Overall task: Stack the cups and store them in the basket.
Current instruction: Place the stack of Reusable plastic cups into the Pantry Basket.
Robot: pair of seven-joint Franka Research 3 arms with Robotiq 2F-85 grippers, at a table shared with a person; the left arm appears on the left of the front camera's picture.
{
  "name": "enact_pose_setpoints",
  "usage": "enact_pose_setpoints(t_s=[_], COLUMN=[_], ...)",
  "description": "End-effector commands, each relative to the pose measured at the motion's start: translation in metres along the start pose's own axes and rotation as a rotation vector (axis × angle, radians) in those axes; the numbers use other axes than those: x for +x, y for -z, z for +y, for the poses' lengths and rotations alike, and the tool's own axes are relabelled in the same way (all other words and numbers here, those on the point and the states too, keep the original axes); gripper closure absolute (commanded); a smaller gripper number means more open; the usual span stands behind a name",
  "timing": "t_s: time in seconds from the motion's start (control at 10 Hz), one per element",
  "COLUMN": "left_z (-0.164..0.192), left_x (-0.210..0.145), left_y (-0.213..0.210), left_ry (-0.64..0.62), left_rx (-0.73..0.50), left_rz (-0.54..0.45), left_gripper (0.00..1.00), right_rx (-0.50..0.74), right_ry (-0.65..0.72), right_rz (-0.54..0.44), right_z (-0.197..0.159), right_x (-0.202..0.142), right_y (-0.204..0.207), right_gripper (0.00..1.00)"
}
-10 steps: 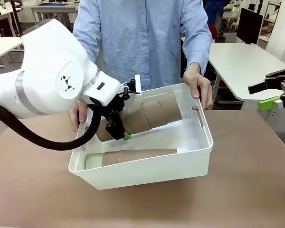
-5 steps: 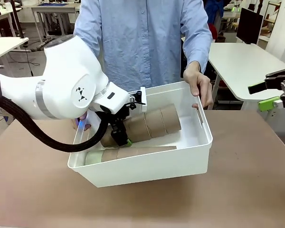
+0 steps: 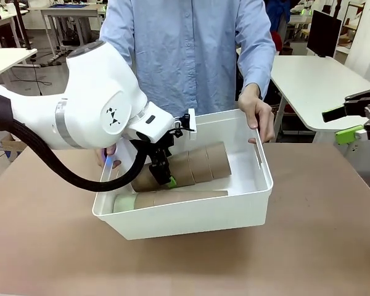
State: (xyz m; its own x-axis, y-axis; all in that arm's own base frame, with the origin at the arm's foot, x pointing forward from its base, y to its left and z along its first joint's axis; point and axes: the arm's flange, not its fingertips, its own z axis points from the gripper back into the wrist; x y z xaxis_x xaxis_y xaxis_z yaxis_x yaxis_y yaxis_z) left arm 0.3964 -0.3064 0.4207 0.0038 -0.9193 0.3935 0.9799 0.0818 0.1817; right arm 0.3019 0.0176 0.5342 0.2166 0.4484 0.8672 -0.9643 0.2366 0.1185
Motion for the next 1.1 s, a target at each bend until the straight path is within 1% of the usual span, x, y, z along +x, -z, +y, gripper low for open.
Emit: enact_pose_setpoints(t_s=[0.0, 0.2, 0.4, 0.5, 0.6, 0.8, 0.9, 1.0], left_z=[0.006, 0.007, 0.011, 0.016, 0.021, 0.025, 0.027, 0.029], left_x=[0.0, 0.001, -0.018, -0.034, -0.053, -0.104, -0.132, -0.161], left_y=[-0.024, -0.07, -0.125, -0.15, -0.178, -0.229, -0.25, -0.263], left_ry=[0.035, 0.035, 0.008, -0.016, -0.039, -0.075, -0.094, -0.106], left_rx=[-0.022, -0.068, -0.109, -0.129, -0.123, -0.135, -0.15, -0.147], left_rz=[-0.041, -0.111, -0.195, -0.225, -0.269, -0.403, -0.474, -0.517], left_gripper=[0.0, 0.0, 0.0, 0.0, 0.0, 0.0, 0.0, 0.0], right_rx=[0.001, 0.001, 0.001, 0.001, 0.001, 0.001, 0.001, 0.001], right_ry=[0.012, 0.012, 0.012, 0.012, 0.012, 0.012, 0.012, 0.012], right_rz=[-0.018, -0.018, -0.018, -0.018, -0.018, -0.018, -0.018, -0.018], right_z=[0.0, 0.0, 0.0, 0.0, 0.0, 0.0, 0.0, 0.0], right_x=[0.003, 0.003, 0.003, 0.003, 0.003, 0.003, 0.003, 0.003], right_y=[0.0, 0.0, 0.0, 0.0, 0.0, 0.0, 0.0, 0.0], right_gripper=[0.0, 0.0, 0.0, 0.0, 0.0, 0.0, 0.0, 0.0])
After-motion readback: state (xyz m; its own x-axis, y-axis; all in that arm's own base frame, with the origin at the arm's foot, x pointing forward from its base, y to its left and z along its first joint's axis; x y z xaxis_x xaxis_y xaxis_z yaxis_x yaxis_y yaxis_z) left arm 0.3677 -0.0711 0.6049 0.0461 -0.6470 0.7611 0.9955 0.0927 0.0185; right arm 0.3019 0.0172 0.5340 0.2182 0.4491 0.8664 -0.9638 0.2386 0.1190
